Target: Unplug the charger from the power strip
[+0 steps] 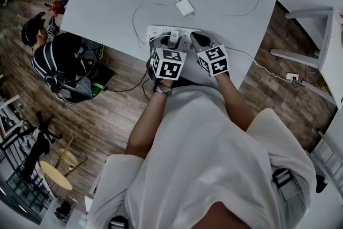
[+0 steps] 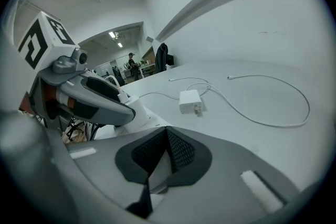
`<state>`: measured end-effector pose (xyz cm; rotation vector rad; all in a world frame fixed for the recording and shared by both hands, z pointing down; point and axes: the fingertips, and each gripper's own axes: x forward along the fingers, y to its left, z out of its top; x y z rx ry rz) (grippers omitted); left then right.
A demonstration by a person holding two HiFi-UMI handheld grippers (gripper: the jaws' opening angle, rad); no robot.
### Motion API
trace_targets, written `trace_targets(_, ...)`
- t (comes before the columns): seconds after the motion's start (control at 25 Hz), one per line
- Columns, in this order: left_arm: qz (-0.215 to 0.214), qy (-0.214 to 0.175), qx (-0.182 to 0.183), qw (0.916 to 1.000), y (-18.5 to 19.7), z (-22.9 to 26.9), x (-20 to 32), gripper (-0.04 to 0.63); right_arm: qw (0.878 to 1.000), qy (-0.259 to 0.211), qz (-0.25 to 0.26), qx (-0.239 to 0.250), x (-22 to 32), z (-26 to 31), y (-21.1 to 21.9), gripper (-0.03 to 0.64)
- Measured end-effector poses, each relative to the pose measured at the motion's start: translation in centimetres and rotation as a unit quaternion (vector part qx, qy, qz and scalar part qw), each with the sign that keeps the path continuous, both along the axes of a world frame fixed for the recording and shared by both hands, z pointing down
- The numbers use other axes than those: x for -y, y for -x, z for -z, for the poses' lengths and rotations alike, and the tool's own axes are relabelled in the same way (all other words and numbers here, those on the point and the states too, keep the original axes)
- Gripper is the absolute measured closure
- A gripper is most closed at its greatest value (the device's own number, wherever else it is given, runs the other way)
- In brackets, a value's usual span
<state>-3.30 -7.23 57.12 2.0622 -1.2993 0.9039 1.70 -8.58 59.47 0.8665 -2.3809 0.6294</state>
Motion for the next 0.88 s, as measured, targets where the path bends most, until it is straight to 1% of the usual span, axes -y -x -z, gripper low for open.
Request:
trace_targets(0.16,0.017,-0.005,-0.035,0.9992,0.14,0.05,0.38,0.433,1.000,-0.001,0.000,-0.001,-0.06,-0.10,0.00,0.615)
trace_targets(0.32,0.047,0.009,-0.078,0.9958,0.31,0.13,0.20,0.433,1.000,0.000,-0.001,0.000,0.11,-0.10,-0.01,0.615)
trace_targets(0.4,0.064,0.010,-0.107,0.9921,0.45,0.29,0.27,0.434,1.000,-0.001,-0.001,0.001,0.12,-0.10,0.05,0.615)
trace_targets(0.48,0.079,0.014,-0.143,0.9865,0.60,0.47,0.30,0.433,1.000,-0.001,-0.001,0.002,0.10,-0.10,0.08,0.615)
trace_targets(0.56,0.085,0.019,-0.166,0.9822,0.63,0.66,0.34,0.433,1.000,-0.003,-0.001,0.001,0.09,-0.07,0.02,0.615)
trace_targets(0.64,0.085,0.017,-0.167,0.9822,0.62,0.74,0.35,0.433,1.000,-0.005,-0.001,0.001,0.11,-0.04,0.01,0.615)
trace_targets(0.88,0.075,0.008,-0.142,0.9870,0.44,0.59,0.34,0.436,1.000,-0.004,-0.002,0.001,0.12,-0.16,-0.09,0.615)
